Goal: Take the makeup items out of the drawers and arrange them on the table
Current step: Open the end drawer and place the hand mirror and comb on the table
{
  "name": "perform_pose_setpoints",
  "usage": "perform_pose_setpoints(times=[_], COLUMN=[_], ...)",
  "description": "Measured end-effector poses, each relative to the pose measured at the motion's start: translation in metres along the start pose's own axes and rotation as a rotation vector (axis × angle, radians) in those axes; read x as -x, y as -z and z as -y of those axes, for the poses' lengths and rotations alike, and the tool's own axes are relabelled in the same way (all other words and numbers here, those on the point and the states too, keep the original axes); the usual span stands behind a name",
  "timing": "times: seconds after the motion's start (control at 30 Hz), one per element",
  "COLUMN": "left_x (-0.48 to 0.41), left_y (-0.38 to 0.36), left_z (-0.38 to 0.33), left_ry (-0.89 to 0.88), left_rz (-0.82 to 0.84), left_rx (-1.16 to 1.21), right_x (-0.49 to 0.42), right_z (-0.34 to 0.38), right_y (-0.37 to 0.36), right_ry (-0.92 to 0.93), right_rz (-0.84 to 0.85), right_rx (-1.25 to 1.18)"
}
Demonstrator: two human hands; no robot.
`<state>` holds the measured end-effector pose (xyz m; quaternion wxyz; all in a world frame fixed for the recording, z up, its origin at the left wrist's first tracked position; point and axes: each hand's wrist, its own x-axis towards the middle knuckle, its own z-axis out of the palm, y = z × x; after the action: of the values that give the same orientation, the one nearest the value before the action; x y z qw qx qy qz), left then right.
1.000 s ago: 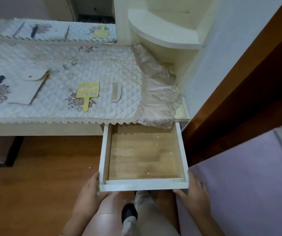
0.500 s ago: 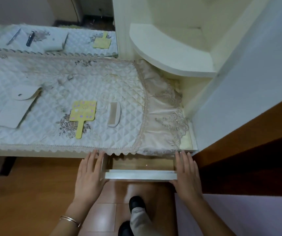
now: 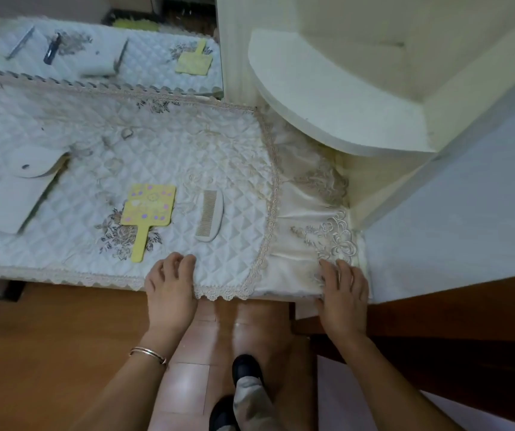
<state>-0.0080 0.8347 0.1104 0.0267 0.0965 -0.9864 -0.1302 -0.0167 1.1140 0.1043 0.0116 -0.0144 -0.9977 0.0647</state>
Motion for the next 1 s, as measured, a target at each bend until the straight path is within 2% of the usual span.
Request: perform_pose_setpoints(times=[0.2, 0.33, 0.4, 0.5, 0.57, 0.67, 0.73, 0.8, 1.0], left_x=[0.026, 0.069, 0.102, 0.16, 0.202, 0.26, 0.294, 0.316, 0.339], left_y=[0.009, 0.017, 0.015, 0.003, -0.008, -0.022, -0.033, -0.028, 0.019], left_z=[0.014, 0.032, 0.043, 0.063, 0.079, 0.106, 0.123, 0.128, 0.136], left_ry=[-0.112, -0.03, 0.147, 0.465, 0.686, 1.007, 1.171, 1.302, 1.522], left_rz=[0.108, 0.2, 0.328, 0.531, 0.572, 0.584, 0.556, 0.479, 0.232], left_rx=[-0.014, 0.138, 0.258, 0.462, 0.573, 0.683, 0.76, 0.84, 1.065], right_x=[0.019, 0.062, 0.088, 0.121, 0.132, 0.129, 0.121, 0.111, 0.095], right_z=[0.007, 0.01, 0.012, 0.014, 0.013, 0.017, 0.025, 0.037, 0.117], right_y=[0.006, 0.003, -0.002, -0.012, -0.023, -0.032, -0.037, -0.044, -0.05], right_ry=[0.041, 0.098, 0.1, 0.002, -0.068, -0.138, -0.239, -0.305, -0.156], right_rz=[0.026, 0.02, 0.095, 0.474, 0.678, 0.894, 1.03, 1.077, 1.157], right_rx=[-0.055, -0.139, -0.194, -0.316, -0.382, -0.427, -0.467, -0.467, -0.398])
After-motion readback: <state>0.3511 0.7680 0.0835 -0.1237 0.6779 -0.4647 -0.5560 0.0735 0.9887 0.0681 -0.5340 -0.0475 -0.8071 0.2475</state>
